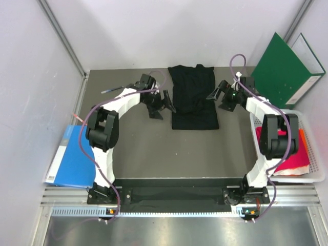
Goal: Fold and stack the t-shirts
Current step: Fold the folded rectangular tshirt in 1/3 of the way, then grab one side of the 2/3 rectangular tshirt with both arms
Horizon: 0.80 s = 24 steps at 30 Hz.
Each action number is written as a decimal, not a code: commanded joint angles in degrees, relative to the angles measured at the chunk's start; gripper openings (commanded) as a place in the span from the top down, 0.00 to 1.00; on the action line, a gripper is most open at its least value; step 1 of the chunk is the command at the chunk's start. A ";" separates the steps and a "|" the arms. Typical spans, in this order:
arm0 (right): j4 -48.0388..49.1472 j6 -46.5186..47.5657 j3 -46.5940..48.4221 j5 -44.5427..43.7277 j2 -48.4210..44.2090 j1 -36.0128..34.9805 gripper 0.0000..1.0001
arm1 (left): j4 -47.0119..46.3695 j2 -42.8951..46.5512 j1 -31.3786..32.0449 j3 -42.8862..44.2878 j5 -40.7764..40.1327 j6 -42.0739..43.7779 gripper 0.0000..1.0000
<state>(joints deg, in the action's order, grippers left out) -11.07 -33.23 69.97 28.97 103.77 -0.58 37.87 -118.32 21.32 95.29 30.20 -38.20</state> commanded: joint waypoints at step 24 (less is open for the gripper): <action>-13.81 10.03 -10.74 -4.09 -2.60 0.23 0.58 | -8.69 -4.81 7.68 -5.64 -6.90 -3.99 0.28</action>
<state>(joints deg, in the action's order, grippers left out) -26.35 -23.14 59.59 26.52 100.95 -0.58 31.20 -121.40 29.12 87.92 25.85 -42.13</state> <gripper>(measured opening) 0.417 0.721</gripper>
